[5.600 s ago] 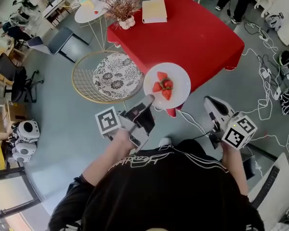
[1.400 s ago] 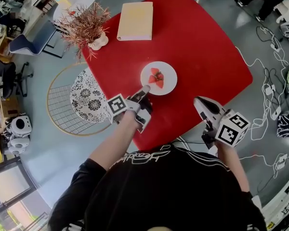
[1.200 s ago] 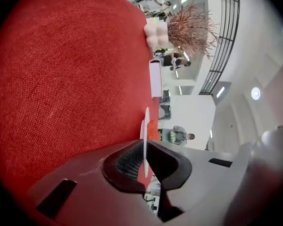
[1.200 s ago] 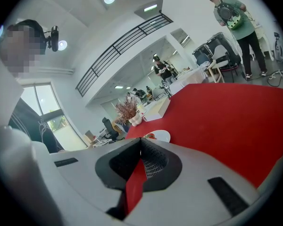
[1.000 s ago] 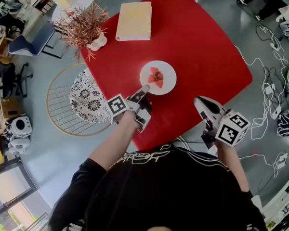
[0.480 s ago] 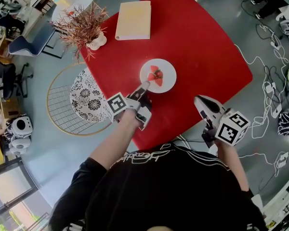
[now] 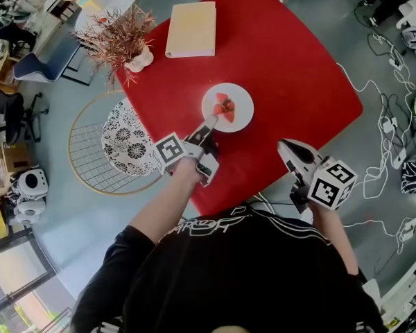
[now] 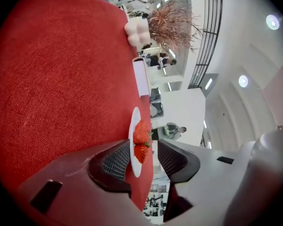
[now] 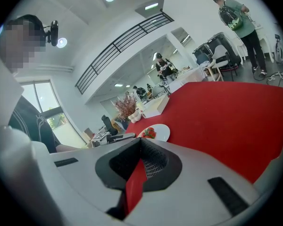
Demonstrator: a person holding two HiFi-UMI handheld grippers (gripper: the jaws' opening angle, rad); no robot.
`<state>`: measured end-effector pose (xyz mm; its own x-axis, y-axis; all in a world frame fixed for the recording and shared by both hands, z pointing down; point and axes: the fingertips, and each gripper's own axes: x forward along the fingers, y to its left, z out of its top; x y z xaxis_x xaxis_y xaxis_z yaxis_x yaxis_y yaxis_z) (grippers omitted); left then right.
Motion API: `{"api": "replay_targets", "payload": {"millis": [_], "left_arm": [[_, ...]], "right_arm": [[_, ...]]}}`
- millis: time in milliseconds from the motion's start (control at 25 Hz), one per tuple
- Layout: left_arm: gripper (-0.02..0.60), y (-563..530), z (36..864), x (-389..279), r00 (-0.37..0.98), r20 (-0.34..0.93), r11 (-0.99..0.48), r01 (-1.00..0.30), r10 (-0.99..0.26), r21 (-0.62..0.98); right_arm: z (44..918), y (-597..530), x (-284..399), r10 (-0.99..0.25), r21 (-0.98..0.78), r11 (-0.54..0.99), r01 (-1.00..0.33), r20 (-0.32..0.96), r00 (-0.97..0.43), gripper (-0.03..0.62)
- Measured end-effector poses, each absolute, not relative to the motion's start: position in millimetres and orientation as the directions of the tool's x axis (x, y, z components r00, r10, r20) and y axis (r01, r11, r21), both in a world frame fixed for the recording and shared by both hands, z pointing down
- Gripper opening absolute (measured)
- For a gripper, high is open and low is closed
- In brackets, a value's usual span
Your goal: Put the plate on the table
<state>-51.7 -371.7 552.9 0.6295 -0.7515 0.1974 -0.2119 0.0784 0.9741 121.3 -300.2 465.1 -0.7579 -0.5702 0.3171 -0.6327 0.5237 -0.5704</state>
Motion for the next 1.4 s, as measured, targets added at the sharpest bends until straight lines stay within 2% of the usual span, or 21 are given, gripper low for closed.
{"api": "replay_targets", "payload": {"millis": [560,800,960,1200,1400], "left_arm": [[0.21,-358.4,545.3,-37.4,0.67,0.334,-0.076,-0.504,-0.662,0.86],[0.212,-346.2,551.4,-27.4,0.686,0.457,-0.196,-0.651,-0.567,0.734],[0.233,-342.4,556.5,-25.5,0.681,0.52,-0.238,-0.697,-0.516,0.677],[0.245,-330.4,567.8,-24.4,0.62,0.644,-0.381,-0.784,-0.448,0.49],[0.245,-326.8,563.5,-30.8,0.598,0.655,-0.424,-0.797,-0.461,0.43]], "right_arm": [[461.7,-293.0,128.4,-0.582,-0.586,0.515,-0.626,0.297,-0.757,0.008],[462.7,-291.3,132.2,-0.59,-0.582,0.51,-0.633,0.299,-0.75,0.008],[462.8,-290.3,137.3,-0.606,-0.581,0.495,-0.646,0.302,-0.736,0.008],[461.8,-289.5,145.1,-0.625,-0.592,0.475,-0.651,0.294,-0.723,0.008],[463.5,-287.3,148.3,-0.635,-0.587,0.466,-0.662,0.3,-0.712,0.008]]}}
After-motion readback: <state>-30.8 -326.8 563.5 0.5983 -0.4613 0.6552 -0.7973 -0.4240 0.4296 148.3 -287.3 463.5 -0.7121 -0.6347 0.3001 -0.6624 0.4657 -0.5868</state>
